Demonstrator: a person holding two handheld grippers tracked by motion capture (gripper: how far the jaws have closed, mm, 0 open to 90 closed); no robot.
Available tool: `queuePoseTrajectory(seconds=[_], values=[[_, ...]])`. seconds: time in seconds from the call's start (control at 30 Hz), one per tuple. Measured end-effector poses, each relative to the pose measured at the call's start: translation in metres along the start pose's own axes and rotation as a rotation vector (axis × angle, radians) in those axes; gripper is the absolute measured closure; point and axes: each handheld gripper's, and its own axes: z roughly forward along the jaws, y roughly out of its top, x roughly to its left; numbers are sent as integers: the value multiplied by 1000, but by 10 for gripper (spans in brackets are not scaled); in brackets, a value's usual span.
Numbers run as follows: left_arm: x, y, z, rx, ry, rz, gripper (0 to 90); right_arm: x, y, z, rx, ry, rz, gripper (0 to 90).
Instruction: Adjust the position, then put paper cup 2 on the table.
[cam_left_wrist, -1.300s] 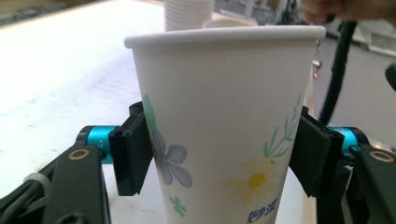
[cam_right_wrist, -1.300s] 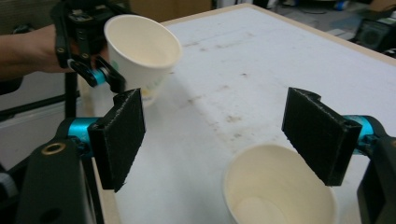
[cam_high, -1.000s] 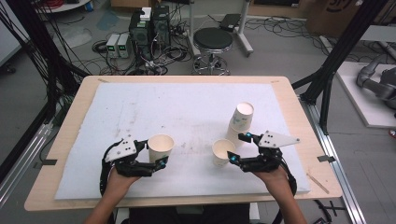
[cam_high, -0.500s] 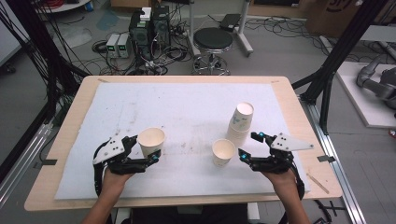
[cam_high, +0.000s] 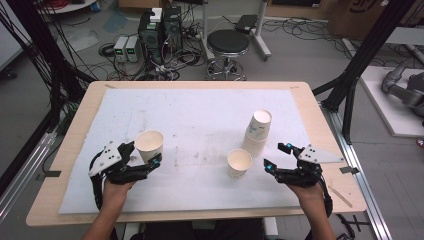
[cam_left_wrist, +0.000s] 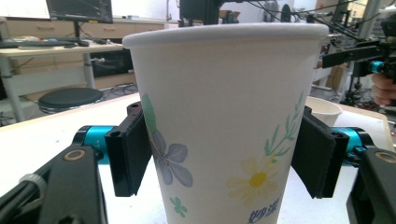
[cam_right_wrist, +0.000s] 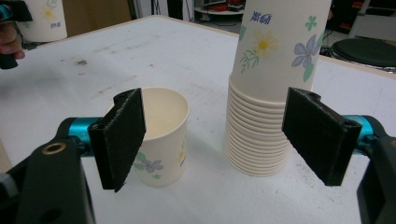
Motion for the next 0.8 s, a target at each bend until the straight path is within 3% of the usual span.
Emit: queuePoseTrajectory(seconds=[0.57,0.8], values=[[9,0,0,-10,23,-18,286,0,-1,2,5,9,-6,223],[21,0,1,-9,57,-17,288,-1,-1,3,10,12,-12,223]])
